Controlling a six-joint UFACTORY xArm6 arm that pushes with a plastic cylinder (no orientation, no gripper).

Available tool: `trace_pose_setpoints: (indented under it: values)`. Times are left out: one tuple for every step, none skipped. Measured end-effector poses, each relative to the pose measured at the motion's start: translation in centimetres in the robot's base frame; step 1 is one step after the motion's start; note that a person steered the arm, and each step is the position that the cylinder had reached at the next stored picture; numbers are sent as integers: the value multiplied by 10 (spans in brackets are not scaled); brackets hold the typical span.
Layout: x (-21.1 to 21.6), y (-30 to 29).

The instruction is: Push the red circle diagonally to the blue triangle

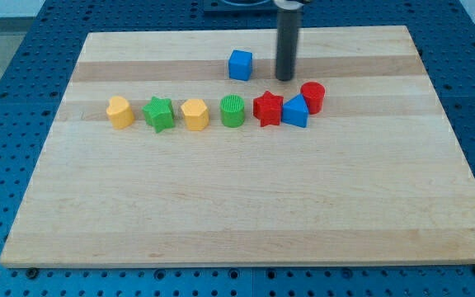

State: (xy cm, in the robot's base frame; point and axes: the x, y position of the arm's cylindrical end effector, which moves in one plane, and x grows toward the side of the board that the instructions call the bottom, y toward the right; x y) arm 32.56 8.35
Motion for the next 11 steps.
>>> trace_pose_setpoints:
  values:
    - [33, 47]
    - [65, 59]
    - [90, 58]
    - [89, 15]
    - [51, -23]
    - [33, -36]
    - [54, -37]
    - [90, -37]
    - [123, -29]
    - [103, 18]
    - [53, 23]
